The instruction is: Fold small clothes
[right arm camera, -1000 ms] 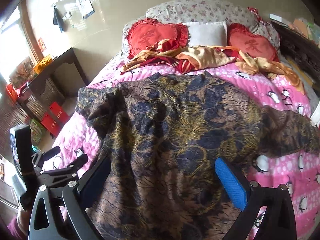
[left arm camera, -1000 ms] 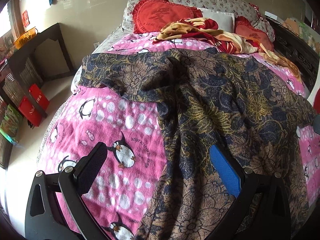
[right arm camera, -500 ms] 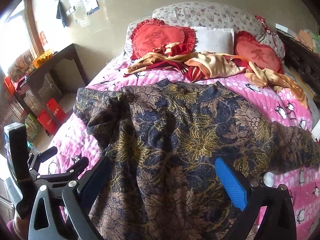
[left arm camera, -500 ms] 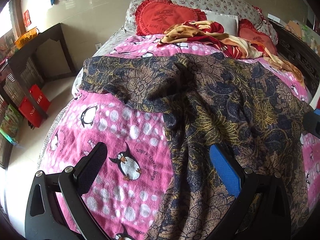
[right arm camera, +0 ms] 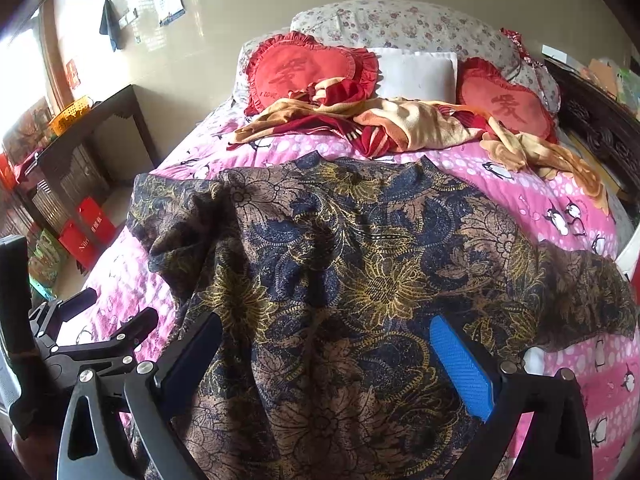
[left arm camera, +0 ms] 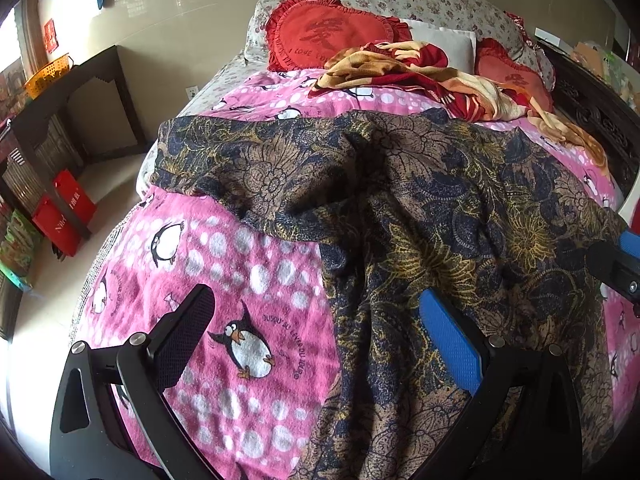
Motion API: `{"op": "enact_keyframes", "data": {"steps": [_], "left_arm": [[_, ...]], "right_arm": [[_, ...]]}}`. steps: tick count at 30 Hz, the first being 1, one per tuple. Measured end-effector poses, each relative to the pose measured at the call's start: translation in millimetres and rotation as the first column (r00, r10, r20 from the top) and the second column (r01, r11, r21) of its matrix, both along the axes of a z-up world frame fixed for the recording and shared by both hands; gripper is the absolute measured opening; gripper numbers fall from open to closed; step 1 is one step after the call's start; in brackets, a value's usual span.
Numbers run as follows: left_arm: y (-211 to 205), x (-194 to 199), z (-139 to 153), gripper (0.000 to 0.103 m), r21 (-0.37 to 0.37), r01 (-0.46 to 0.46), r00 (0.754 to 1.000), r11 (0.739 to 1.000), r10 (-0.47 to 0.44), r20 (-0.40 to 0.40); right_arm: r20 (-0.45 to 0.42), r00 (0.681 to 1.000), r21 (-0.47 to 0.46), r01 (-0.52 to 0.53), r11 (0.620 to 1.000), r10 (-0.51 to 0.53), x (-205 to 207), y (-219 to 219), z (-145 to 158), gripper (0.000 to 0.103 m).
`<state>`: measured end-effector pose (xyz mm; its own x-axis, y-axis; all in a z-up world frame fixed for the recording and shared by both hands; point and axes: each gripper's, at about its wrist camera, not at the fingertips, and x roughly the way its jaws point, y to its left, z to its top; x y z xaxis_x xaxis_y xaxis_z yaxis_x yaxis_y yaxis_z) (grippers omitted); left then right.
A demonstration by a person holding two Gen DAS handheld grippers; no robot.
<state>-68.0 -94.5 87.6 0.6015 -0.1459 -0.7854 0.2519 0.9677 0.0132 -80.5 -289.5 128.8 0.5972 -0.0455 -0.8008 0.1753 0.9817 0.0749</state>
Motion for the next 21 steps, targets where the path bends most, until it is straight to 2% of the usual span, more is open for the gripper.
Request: {"op": "enact_keyframes", "data": {"steps": [21], "left_arm": [[-5, 23, -6, 0.103, -0.011, -0.007, 1.0, 1.0, 0.007, -0.014]], "right_arm": [[-0.023, 0.999, -0.005, 0.027, 1.0, -0.027, 27, 0, -23, 0.103]]}}
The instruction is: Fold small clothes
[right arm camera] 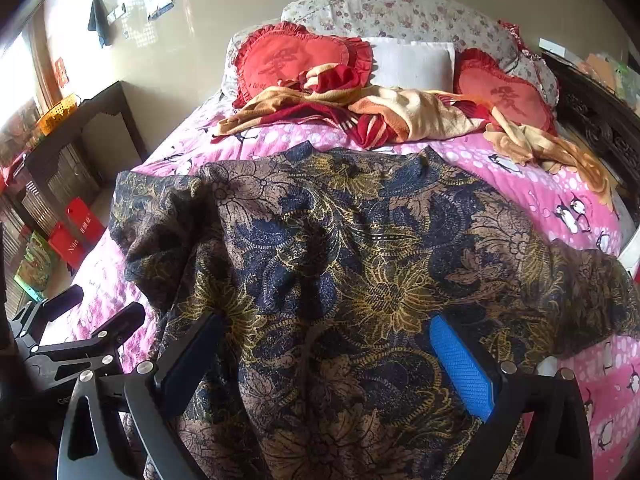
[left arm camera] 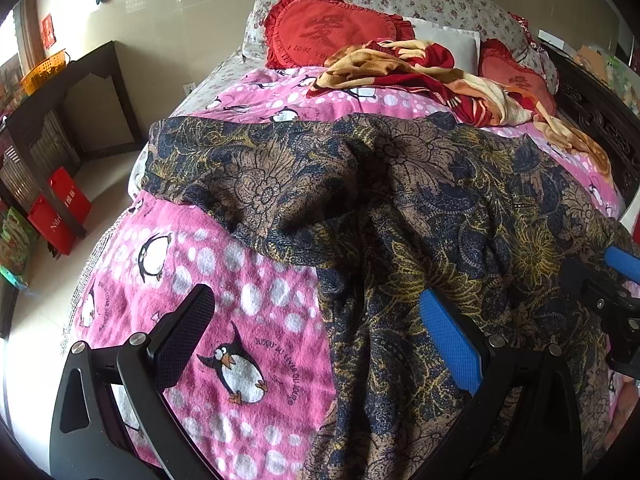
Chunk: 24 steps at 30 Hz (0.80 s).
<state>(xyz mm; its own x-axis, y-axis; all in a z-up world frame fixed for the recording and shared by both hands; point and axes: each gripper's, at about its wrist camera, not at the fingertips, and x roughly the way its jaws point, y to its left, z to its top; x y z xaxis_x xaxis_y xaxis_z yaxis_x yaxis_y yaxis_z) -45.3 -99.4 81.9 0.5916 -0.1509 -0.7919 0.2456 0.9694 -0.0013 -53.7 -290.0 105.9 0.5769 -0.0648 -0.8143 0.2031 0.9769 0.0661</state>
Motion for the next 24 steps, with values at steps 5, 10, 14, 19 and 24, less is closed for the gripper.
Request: {"op": "enact_keyframes", "data": {"steps": [5, 10, 14, 19, 24], "left_arm": [[6, 8, -3, 0.103, -0.004, -0.018, 1.0, 1.0, 0.018, -0.007], [17, 19, -5, 0.103, -0.001, -0.044, 0.999, 0.999, 0.044, -0.008], [34, 29, -7, 0.103, -0.013, -0.081, 0.997, 0.997, 0.081, -0.015], [70, 52, -10, 0.103, -0.045, -0.161, 0.987, 0.986, 0.16, -0.03], [124, 97, -16, 0.102, -0.132, -0.277, 0.96, 0.952, 0.27, -0.069]], "right_arm": [[-0.009, 1.0, -0.003, -0.011, 1.0, 0.011, 8, 3, -6, 0.103], [-0.016, 1.0, 0.005, -0.024, 1.0, 0.024, 16, 8, -11, 0.103], [0.0, 0.997, 0.011, -0.071, 0.997, 0.071, 27, 20, -8, 0.103], [0.015, 0.984, -0.014, -0.177, 0.984, 0.178, 48, 49, -2, 0.103], [0.02, 0.974, -0.024, -0.226, 0.974, 0.226, 56, 70, -3, 0.103]]}}
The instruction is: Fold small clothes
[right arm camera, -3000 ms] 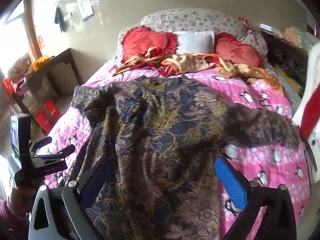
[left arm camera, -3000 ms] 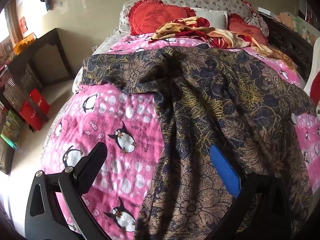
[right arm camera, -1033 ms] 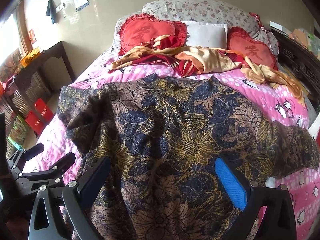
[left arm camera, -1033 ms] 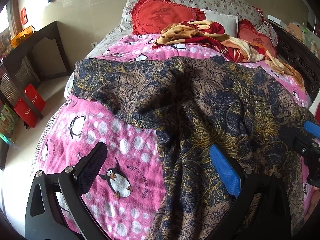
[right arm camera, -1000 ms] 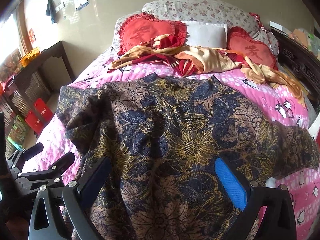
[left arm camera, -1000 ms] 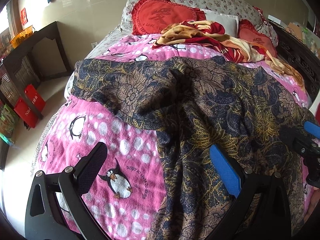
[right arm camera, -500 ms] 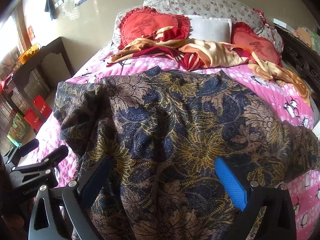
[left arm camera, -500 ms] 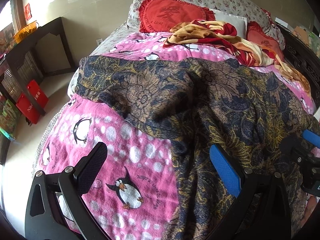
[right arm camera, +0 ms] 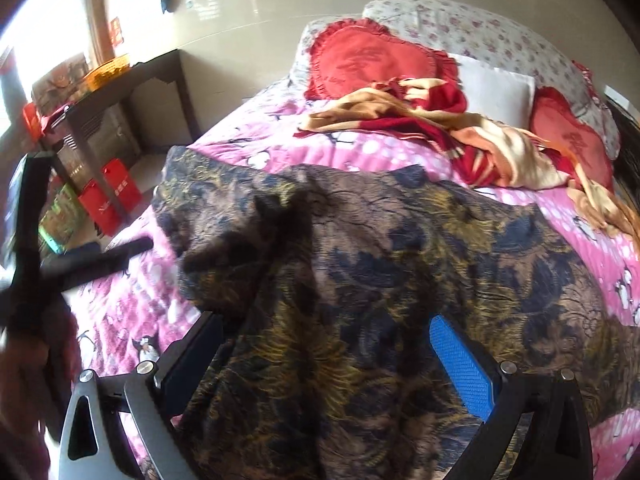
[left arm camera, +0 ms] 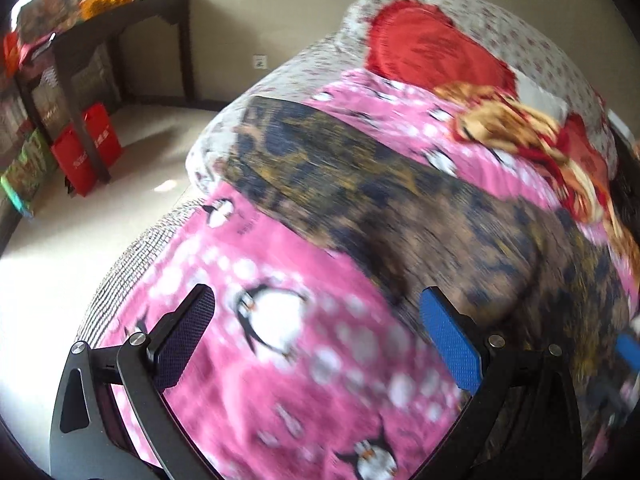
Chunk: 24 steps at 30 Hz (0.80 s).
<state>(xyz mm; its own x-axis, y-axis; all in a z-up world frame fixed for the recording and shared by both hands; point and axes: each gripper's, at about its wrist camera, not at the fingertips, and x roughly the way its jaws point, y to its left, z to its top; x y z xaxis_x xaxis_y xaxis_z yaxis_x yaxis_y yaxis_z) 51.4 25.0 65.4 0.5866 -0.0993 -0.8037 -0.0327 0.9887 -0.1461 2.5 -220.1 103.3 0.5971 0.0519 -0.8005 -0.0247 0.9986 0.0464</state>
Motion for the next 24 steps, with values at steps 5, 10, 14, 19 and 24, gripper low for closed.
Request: {"op": "enact_keyframes", "data": {"steps": [5, 10, 14, 19, 24], "left_arm": [[46, 52, -19, 0.099, -0.127, -0.107, 0.994, 0.986, 0.102, -0.046], [56, 89, -35, 0.098, -0.195, -0.141, 0.988, 0.971, 0.125, -0.093], [53, 109, -43, 0.098, -0.17, -0.158, 0.984, 0.973, 0.141, -0.108], [54, 116, -50, 0.098, -0.172, -0.169, 0.982, 0.971, 0.151, -0.112], [57, 123, -58, 0.098, -0.208, -0.188, 0.977, 0.96, 0.161, -0.139]], "right_arm": [[-0.036, 0.998, 0.018, -0.047, 0.999, 0.048, -1, 10, -8, 0.103], [-0.045, 0.996, 0.031, -0.072, 0.997, 0.073, -3, 13, -10, 0.103], [-0.043, 0.996, 0.05, -0.071, 0.996, 0.073, -3, 9, -10, 0.103], [-0.047, 0.997, 0.058, -0.053, 0.997, 0.056, 2, 2, -14, 0.103], [-0.068, 0.997, 0.078, -0.02, 0.997, 0.025, 8, -7, -22, 0.103]]}}
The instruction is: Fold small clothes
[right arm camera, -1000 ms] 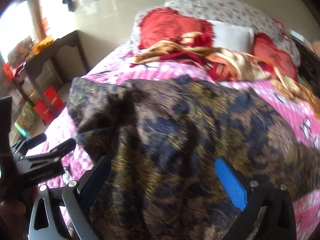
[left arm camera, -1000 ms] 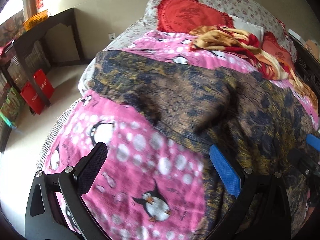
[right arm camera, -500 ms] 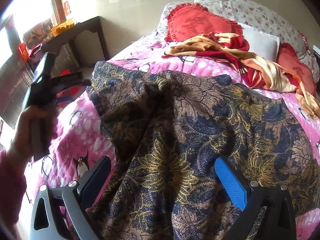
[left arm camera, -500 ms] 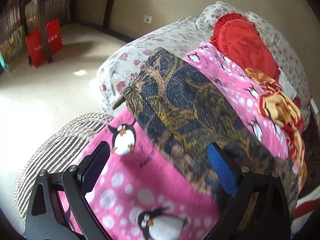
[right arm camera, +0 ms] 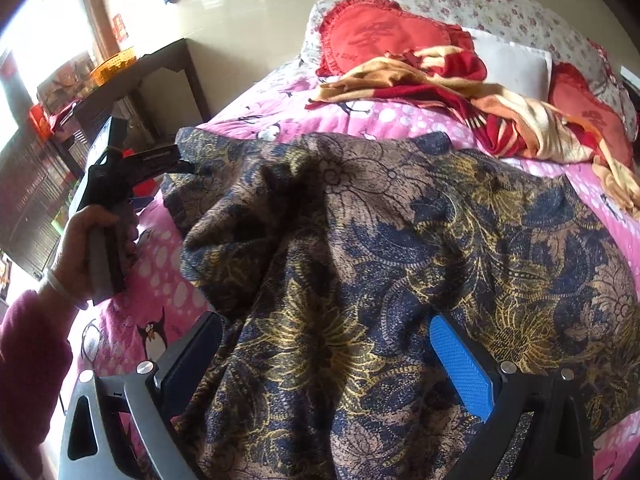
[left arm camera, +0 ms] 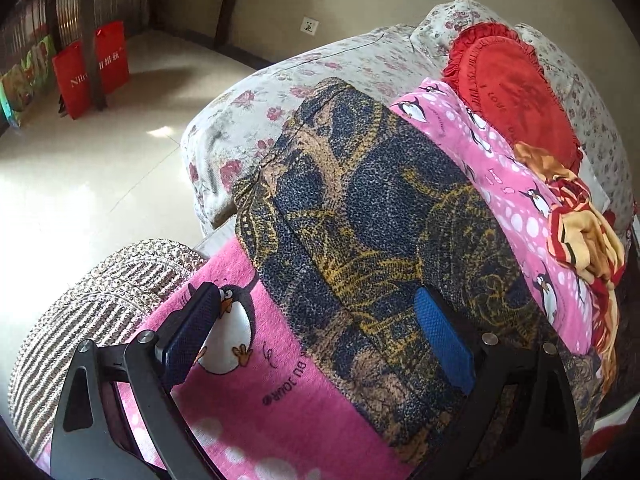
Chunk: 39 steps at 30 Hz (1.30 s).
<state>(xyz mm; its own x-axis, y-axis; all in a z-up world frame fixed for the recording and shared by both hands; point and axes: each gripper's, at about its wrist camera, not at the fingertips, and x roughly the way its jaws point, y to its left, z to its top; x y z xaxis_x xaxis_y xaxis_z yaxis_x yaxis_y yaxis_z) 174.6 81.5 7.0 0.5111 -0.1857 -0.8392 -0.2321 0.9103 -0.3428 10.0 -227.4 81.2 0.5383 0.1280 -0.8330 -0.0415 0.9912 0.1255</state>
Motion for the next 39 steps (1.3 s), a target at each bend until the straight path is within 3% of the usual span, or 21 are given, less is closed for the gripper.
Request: {"op": "enact_keyframes", "data": {"steps": [3, 5, 7, 8, 10, 13, 17, 21, 25, 28, 30, 33, 36, 38, 39], "left_arm": [[3, 5, -2, 0.098, -0.054, -0.015, 1.0, 0.998, 0.015, -0.01], [3, 9, -2, 0.088, -0.08, -0.005, 1.0, 0.997, 0.006, 0.01], [2, 11, 1, 0.061, -0.094, 0.026, 0.999, 0.995, -0.022, 0.042], [0, 11, 5, 0.053, -0.093, 0.04, 0.998, 0.995, -0.035, 0.059], [0, 7, 16, 0.009, -0.065, 0.042, 0.996, 0.997, -0.037, 0.075], [0, -7, 43, 0.009, -0.117, 0.066, 0.99, 0.991, -0.05, 0.134], [-25, -42, 100, 0.009, -0.079, 0.183, 0.949, 0.98, -0.155, 0.275], [-84, -89, 153, 0.009, -0.028, 0.359, 0.867, 0.933, -0.322, 0.381], [-162, -140, 177, 0.009, 0.017, 0.545, 0.756, 0.838, -0.499, 0.424], [-230, -162, 165, 0.009, 0.026, 0.654, 0.694, 0.756, -0.613, 0.376], [-266, -175, 143, 0.009, 0.02, 0.688, 0.679, 0.725, -0.654, 0.333], [-316, -185, 98, 0.009, -0.024, 0.758, 0.639, 0.652, -0.735, 0.225], [-350, -192, 59, 0.012, -0.024, 0.793, 0.608, 0.609, -0.788, 0.101], [-359, -198, 48, 0.024, -0.024, 0.814, 0.581, 0.581, -0.811, 0.066], [-359, -202, 49, 0.037, -0.027, 0.822, 0.569, 0.568, -0.82, 0.068]], "right_arm": [[-0.004, 1.0, 0.009, 0.012, 1.0, -0.012, 0, -4, -2, 0.103], [-0.005, 1.0, 0.01, 0.022, 1.0, -0.022, 0, -7, -3, 0.103], [-0.009, 0.999, 0.019, 0.036, 0.999, -0.036, -1, -11, -4, 0.103], [-0.01, 0.999, 0.024, 0.042, 0.999, -0.041, -2, -12, -4, 0.103], [-0.013, 0.999, 0.033, 0.053, 0.998, -0.053, -4, -16, -3, 0.103], [-0.005, 0.998, 0.03, 0.061, 0.998, -0.061, -9, -22, 0, 0.103], [0.017, 0.996, 0.024, 0.092, 0.995, -0.093, -19, -36, 8, 0.103], [0.043, 0.986, 0.044, 0.158, 0.987, -0.16, -34, -61, 21, 0.103], [0.077, 0.97, 0.038, 0.229, 0.973, -0.232, -55, -90, 34, 0.103], [0.09, 0.955, 0.034, 0.281, 0.959, -0.283, -71, -114, 39, 0.103], [0.098, 0.943, 0.024, 0.318, 0.948, -0.319, -81, -132, 37, 0.103], [0.068, 0.911, 0.018, 0.406, 0.914, -0.406, -103, -167, 27, 0.103], [0.028, 0.884, 0.045, 0.465, 0.884, -0.467, -119, -193, 17, 0.103], [0.023, 0.877, 0.054, 0.479, 0.876, -0.481, -124, -200, 17, 0.103], [0.032, 0.875, 0.054, 0.482, 0.875, -0.484, -128, -204, 19, 0.103]]}}
